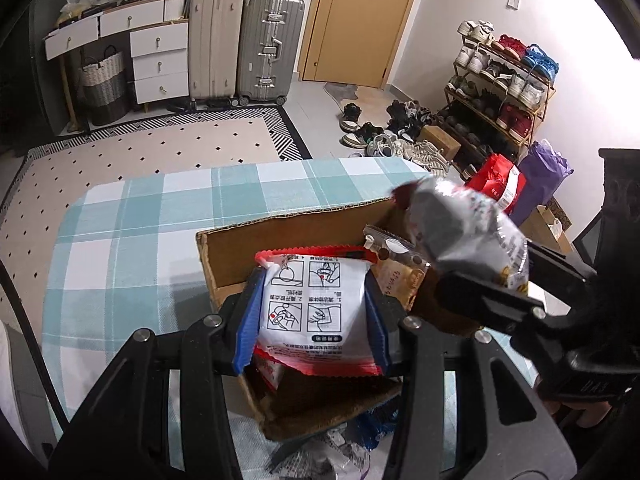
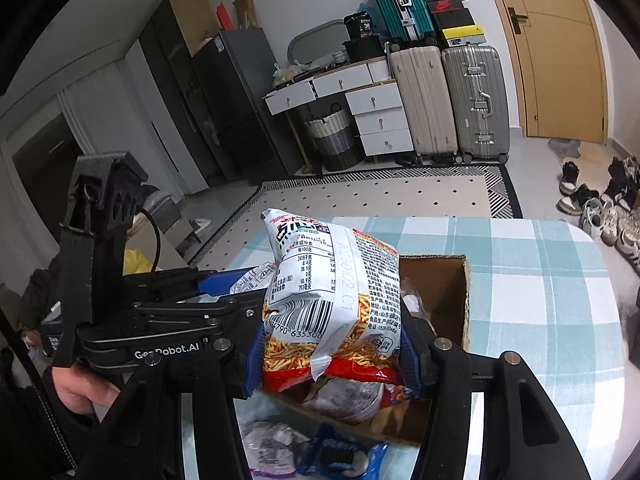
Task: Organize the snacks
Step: 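Carry the white-red pack and noodle bag over the box and release both, then withdraw both open tools from the box toward the remaining snacks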
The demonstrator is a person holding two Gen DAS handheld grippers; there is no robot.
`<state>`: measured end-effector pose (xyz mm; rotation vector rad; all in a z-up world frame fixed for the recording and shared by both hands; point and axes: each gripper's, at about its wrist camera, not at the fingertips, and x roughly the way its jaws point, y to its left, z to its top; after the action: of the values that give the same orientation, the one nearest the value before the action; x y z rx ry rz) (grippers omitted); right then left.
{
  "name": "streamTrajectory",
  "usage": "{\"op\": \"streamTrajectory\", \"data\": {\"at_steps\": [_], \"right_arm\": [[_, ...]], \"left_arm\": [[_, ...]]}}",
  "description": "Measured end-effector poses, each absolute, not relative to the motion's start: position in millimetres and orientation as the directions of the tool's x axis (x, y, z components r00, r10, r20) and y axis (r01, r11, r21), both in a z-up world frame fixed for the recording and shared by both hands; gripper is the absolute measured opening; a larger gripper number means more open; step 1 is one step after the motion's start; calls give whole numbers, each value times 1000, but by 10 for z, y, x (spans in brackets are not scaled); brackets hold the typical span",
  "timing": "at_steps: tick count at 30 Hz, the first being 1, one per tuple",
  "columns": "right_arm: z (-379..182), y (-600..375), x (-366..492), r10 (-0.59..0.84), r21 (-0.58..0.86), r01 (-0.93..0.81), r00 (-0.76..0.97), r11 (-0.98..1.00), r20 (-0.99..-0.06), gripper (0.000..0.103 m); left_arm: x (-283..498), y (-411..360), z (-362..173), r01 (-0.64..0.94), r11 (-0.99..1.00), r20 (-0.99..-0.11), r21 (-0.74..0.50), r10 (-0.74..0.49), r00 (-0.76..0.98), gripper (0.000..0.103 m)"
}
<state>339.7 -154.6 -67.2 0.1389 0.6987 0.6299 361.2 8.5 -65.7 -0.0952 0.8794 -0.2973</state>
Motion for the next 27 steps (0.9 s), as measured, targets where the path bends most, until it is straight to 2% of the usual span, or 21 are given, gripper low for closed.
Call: {"op": "streamTrajectory", "data": {"at_steps": [4, 9, 19, 24, 27], "right_arm": [[-747, -1519, 3445, 554, 265, -500, 617, 824, -559, 68], [-754, -1588, 3412, 549, 242, -507, 639, 827, -538, 68], [-660, -1742, 3233, 539, 240, -490, 670, 838, -511, 69], [-584, -1790, 3065, 531, 232, -484, 688, 844, -495, 74], [-547, -1823, 2916, 525, 224, -480, 699, 848, -486, 78]], "left_arm": [[3699, 59, -735, 227, 956, -751, -184, -286, 596, 49], [3658, 34, -747, 232, 963, -744, -139, -256, 617, 62], [3345, 79, -531, 209, 972, -716, -110, -223, 661, 63], [3099, 132, -416, 181, 977, -701, -111, -206, 683, 66], [2901, 152, -346, 158, 983, -686, -94, -179, 705, 77]]}}
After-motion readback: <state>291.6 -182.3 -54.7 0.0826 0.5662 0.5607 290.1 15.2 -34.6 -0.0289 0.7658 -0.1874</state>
